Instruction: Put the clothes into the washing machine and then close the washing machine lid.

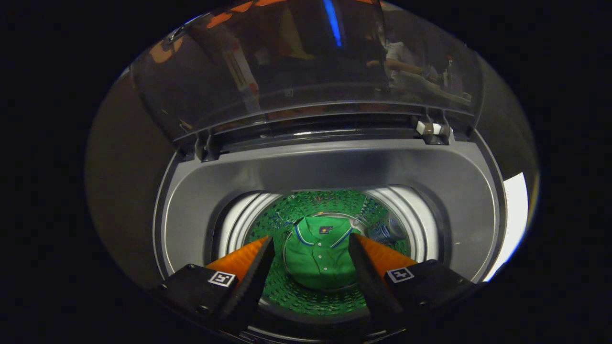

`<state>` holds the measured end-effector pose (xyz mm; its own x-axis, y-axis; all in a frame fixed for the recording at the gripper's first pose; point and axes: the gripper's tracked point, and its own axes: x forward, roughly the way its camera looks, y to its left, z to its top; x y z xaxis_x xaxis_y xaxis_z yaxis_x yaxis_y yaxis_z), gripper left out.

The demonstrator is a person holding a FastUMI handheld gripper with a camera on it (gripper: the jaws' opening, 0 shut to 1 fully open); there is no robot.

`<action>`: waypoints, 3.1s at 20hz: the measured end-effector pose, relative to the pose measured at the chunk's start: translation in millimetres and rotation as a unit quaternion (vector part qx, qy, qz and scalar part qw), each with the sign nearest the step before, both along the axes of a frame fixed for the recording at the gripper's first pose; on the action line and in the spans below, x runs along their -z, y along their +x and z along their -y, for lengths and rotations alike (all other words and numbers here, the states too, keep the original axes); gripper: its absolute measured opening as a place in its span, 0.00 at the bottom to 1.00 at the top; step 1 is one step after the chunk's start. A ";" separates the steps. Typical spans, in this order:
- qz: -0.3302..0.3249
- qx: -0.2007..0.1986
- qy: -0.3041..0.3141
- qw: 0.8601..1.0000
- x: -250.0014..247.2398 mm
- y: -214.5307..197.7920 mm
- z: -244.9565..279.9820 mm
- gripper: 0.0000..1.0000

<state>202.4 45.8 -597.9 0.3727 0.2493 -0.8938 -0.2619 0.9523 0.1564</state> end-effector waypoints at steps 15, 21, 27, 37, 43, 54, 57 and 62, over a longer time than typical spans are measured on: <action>0.288 0.038 0.075 0.954 -269.1 9.2 -8.9 0.98; 0.366 0.032 0.094 0.925 -370.5 83.9 -34.2 0.98; 0.358 0.016 0.055 0.932 -366.2 172.4 -52.0 0.99; 0.287 0.033 -0.006 0.957 -279.9 226.5 -48.4 0.98; 0.305 0.023 -0.004 0.952 -283.0 220.4 -45.8 0.97; 0.345 0.019 0.013 0.938 -292.3 183.4 -37.6 0.97; 0.351 0.019 0.016 0.936 -294.8 169.8 -35.3 0.97; 0.357 0.019 0.017 0.934 -295.6 144.2 -30.2 0.97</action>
